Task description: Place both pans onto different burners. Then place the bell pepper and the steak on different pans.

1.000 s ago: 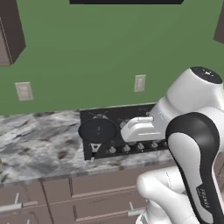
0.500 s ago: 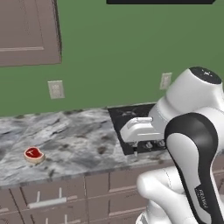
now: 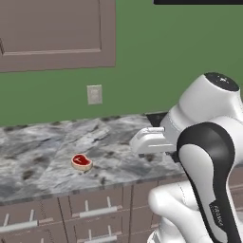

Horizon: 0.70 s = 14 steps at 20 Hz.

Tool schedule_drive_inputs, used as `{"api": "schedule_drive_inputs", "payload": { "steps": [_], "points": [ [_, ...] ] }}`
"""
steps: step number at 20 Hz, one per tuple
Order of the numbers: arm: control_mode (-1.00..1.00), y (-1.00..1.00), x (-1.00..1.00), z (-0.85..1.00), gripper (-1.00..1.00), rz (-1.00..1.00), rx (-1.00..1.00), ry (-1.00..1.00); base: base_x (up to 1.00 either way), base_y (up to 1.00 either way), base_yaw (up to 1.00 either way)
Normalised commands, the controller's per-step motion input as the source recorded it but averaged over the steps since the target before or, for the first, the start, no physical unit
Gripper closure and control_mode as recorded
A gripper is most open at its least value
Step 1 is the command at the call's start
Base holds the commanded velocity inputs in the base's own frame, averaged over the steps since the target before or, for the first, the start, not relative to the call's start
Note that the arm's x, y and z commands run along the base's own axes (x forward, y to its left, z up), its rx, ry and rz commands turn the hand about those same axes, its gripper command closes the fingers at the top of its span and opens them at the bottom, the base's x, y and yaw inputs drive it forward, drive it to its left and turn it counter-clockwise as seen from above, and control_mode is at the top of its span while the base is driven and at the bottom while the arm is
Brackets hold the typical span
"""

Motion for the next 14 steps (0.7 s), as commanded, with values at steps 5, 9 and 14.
{"api": "schedule_drive_inputs", "payload": {
  "steps": [5,9,14],
  "points": [
    [1.0,0.0,0.0,0.0,-1.0,0.0,0.0,0.0,0.42,0.22,0.04],
    [1.0,0.0,0.0,0.0,-1.0,0.0,0.0,0.0,0.48,0.0,0.1],
    [1.0,0.0,0.0,0.0,-1.0,0.0,0.0,0.0,0.19,0.13,0.09]
  ]
}}
